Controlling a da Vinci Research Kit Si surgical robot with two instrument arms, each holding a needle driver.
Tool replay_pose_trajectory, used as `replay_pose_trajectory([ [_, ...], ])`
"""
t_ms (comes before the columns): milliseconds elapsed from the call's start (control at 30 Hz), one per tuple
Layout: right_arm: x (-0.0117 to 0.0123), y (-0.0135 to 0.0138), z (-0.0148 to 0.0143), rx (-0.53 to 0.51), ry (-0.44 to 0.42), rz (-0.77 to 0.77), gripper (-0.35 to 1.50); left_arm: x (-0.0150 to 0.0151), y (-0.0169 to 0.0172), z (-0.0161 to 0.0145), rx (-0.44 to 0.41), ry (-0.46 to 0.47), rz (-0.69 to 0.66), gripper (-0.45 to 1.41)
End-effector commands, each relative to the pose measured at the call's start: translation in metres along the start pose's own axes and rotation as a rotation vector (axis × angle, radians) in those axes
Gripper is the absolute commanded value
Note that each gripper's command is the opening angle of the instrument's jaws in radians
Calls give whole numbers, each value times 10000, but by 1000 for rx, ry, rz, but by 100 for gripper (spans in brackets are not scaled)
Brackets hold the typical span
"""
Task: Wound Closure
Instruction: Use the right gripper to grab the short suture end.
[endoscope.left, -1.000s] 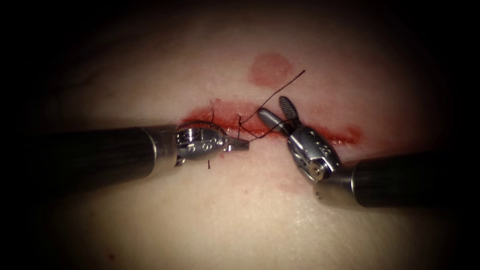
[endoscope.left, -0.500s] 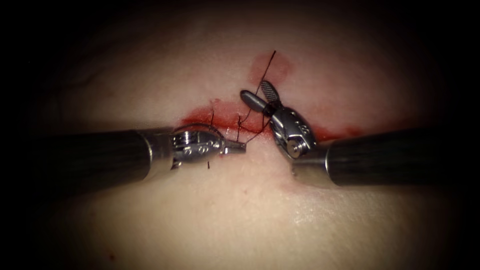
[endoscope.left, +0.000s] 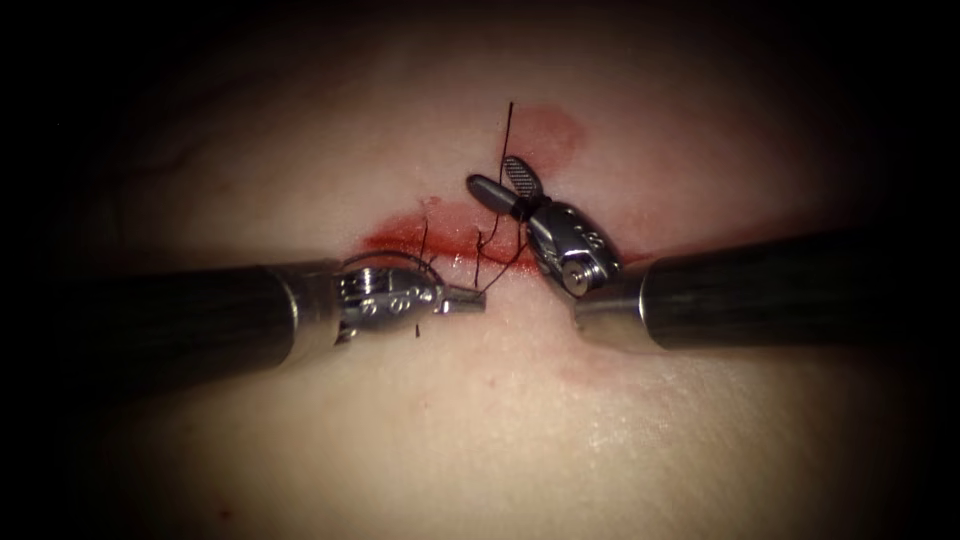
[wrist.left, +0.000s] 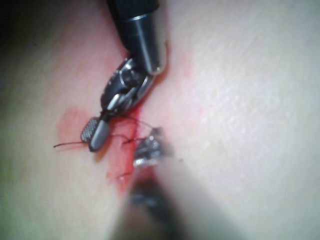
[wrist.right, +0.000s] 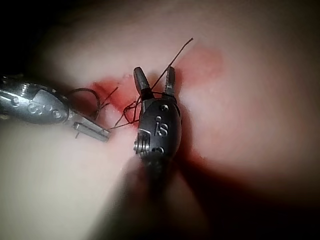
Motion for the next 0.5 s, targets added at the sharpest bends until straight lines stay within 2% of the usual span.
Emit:
replay_pose_trajectory([
  [33,-8,-2,5,-3,-15,-10,45,-1,0,9,-2,1,0,-45],
  [400,-6,1,10,-62,-118,-141,45,-1,-3,8,-3,2,0,-45],
  [433,-6,1,10,-63,-118,-147,42,-1,-3,8,-3,2,0,-45],
  [500,-6,2,10,-64,-127,-166,22,-2,-3,7,-3,2,0,-45],
])
